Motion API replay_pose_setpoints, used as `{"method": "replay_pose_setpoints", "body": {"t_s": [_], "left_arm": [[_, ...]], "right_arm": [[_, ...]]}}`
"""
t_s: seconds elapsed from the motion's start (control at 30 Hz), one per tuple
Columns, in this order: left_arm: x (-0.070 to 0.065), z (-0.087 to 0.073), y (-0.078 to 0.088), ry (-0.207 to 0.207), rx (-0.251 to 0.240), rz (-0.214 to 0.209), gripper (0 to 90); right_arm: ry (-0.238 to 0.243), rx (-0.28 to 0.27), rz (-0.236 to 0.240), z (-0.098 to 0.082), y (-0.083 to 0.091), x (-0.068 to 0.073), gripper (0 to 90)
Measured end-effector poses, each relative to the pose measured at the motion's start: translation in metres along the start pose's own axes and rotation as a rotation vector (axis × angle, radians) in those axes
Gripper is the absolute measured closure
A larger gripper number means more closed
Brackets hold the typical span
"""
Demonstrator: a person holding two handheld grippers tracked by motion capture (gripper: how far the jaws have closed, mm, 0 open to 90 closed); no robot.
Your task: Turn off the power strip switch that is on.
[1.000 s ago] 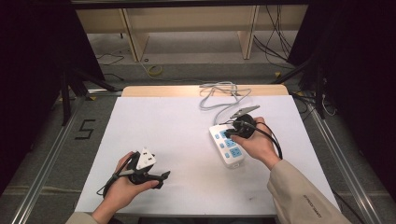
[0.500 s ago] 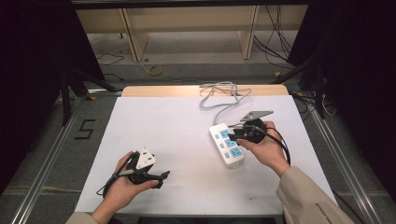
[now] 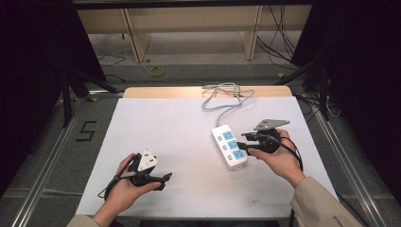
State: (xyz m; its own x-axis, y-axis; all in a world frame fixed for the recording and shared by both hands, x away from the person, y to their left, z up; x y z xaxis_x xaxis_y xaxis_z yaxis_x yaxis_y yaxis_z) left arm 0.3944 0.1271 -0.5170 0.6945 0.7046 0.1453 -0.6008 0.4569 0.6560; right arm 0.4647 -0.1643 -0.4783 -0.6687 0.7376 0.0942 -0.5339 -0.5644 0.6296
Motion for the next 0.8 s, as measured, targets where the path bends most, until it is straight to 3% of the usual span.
{"method": "replay_pose_setpoints", "body": {"t_s": [0.8], "left_arm": [[0.001,0.0,0.0,0.01,-0.002,0.003,19.0]], "right_arm": [[-0.024,-0.092,0.001,-0.035,0.035,-0.005,34.1]]}}
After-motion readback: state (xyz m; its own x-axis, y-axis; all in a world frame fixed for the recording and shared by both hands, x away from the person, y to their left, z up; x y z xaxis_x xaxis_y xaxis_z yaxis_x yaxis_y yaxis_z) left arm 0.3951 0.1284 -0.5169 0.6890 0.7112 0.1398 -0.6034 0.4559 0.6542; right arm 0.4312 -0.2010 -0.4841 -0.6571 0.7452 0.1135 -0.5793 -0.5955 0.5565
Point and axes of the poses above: each handheld gripper's, and its own axes: y roughly backward along the jaws, z roughly out of its top, x roughly to its left, the point moved 10 cm from there along -y, roughly forward along the jaws, and after that the axes turned 3 degrees about -y, right-handed, at the moved point
